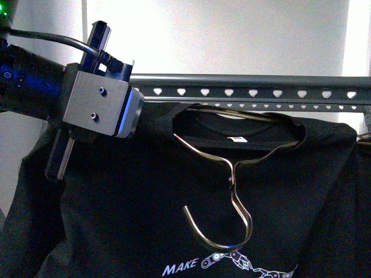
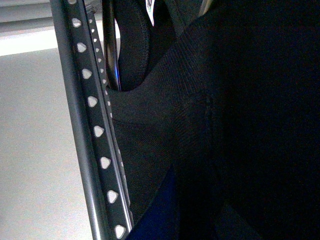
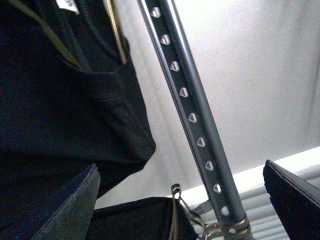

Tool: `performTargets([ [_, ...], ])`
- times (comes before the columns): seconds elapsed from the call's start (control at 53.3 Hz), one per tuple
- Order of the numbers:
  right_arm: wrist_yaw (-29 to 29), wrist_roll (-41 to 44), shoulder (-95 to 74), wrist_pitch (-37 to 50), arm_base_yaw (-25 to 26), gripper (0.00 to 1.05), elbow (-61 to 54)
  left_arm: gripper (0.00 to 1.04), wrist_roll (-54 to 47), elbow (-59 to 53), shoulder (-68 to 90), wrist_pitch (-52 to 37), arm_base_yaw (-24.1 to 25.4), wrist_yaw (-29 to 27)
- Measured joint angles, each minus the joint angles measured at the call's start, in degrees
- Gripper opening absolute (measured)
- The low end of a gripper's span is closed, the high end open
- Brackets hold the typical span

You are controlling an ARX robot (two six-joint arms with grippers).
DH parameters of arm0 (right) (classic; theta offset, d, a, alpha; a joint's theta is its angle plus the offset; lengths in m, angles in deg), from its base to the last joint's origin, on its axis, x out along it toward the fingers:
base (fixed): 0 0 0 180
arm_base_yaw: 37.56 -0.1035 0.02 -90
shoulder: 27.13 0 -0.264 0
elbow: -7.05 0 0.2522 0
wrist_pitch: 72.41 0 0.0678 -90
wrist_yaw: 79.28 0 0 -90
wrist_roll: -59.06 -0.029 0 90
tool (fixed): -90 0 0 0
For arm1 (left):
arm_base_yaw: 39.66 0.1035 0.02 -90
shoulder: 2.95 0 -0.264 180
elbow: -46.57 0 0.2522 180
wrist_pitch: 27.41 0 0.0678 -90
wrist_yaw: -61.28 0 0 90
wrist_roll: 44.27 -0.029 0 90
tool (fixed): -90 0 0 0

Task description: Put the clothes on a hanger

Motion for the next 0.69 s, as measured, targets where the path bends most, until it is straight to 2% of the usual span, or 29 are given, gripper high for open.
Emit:
performTargets([
  [0.075,-0.2,6.7,-4.5,-3.3,-1.5,0.97,4.2,0.04,0.0,0.0,0.0,0.0,0.0,0.0],
  [0.225,-2.2,13.8,-12.3,-4.3,-3.0,0.97,9.5,0.04,0.0,0.0,0.0,0.0,0.0,0.0],
  [0.619,-7.7,14.9,-24.6,-3.5,-7.4,0.97,20.5,0.04,0.0,0.0,0.0,0.0,0.0,0.2],
  [0.694,-8.6,14.6,-25.6,-3.6,-8.2,0.93,21.6,0.04,0.0,0.0,0.0,0.0,0.0,0.2],
])
